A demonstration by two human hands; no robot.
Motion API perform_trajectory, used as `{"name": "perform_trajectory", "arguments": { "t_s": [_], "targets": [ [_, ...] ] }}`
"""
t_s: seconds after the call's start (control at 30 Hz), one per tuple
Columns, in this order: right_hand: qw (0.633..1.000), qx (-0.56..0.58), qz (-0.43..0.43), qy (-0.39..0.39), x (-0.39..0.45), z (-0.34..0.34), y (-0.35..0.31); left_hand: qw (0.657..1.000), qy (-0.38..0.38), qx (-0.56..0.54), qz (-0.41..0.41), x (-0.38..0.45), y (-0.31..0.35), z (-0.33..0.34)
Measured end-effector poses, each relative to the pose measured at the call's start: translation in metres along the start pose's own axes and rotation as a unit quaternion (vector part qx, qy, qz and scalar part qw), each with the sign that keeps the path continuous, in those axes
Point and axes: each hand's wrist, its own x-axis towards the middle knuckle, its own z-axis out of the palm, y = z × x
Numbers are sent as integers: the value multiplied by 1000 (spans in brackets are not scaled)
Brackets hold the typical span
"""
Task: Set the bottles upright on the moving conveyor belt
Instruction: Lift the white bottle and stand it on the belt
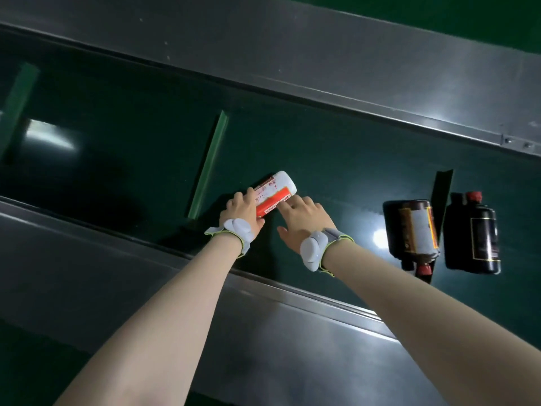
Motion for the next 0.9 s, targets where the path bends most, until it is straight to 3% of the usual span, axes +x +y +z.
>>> {"name": "perform_trajectory", "arguments": {
  "t_s": [0.17,0.47,0.6,0.9],
  "targets": [
    [1000,3,21,0,13,7,1,1000,-2,-24,14,7,-15,-3],
    [993,101,41,35,32,-32,-21,989,121,55,60,-13,15,-89],
    [987,143,63,38,34,-43,-19,986,118,107,53,-7,22,-112],
    [982,161,99,27,11,-35,8,985,138,97,26,5,54,-111]
  ]
}}
